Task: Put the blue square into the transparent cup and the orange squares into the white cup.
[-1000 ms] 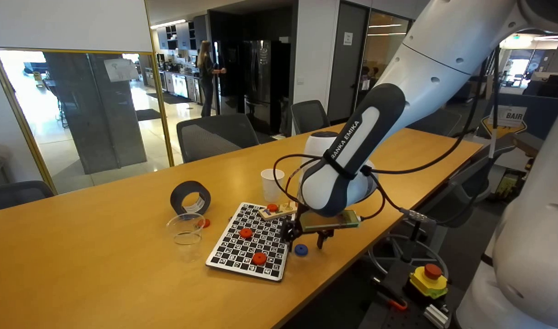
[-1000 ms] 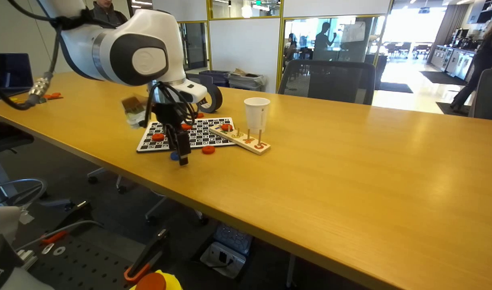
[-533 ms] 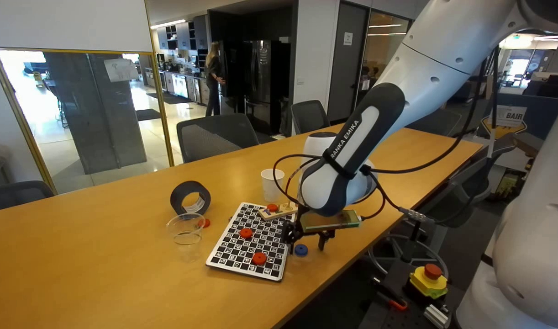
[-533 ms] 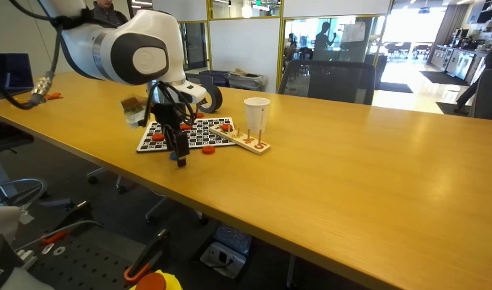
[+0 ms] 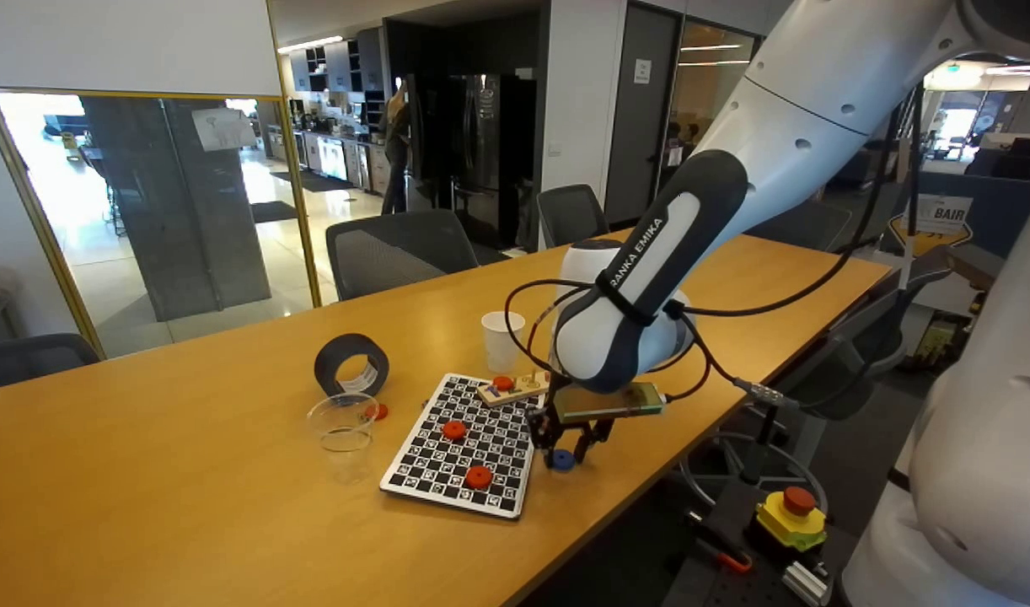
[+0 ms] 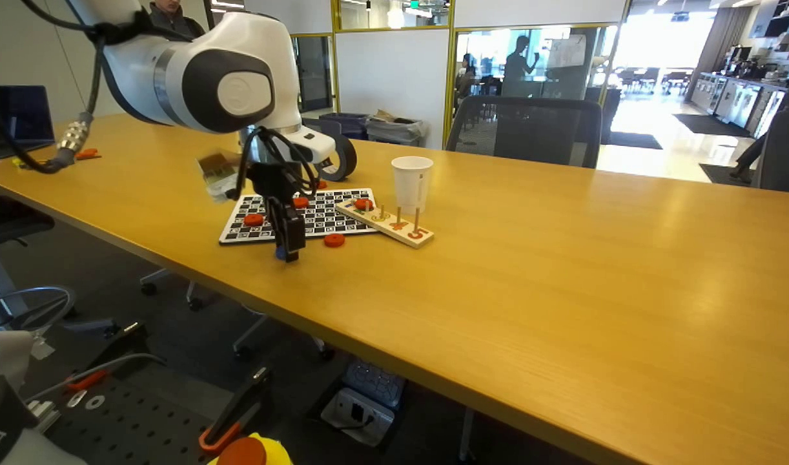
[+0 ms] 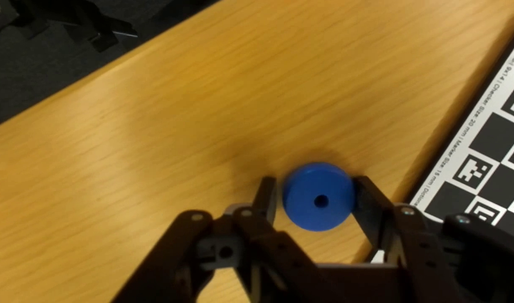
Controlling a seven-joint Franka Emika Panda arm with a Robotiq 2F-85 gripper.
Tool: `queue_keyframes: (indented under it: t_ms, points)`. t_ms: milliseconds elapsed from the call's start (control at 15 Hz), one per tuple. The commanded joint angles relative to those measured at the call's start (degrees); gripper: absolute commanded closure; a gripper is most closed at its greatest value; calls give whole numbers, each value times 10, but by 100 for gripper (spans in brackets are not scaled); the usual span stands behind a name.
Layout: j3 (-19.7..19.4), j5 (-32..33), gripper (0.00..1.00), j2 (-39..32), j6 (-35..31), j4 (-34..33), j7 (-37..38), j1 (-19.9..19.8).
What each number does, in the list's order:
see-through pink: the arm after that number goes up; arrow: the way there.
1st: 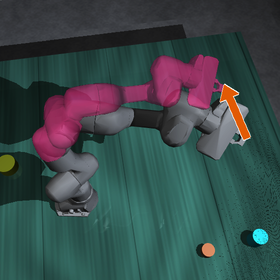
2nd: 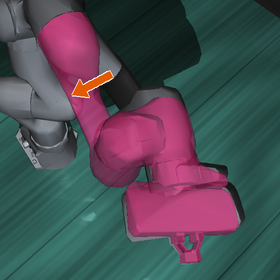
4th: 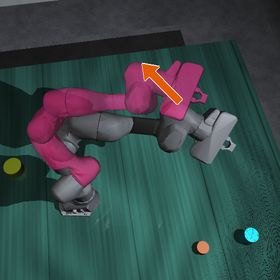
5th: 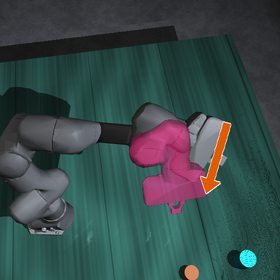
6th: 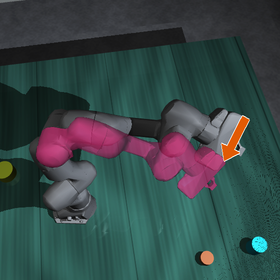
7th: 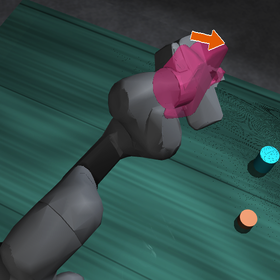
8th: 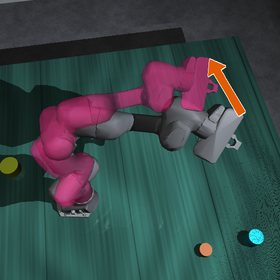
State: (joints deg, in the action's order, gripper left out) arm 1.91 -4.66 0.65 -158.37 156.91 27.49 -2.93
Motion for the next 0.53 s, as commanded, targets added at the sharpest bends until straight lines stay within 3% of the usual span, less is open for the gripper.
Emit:
queue_keyframes:
  t_ms: [0, 200, 467]
  points:
    - [-8, 14, 80, -5, 10, -17, 10, 8]
    - [-9, 15, 78, 4, 19, -31, 5, 7]
    - [-10, 94, 78, 34, 75, -81, 40, 4]
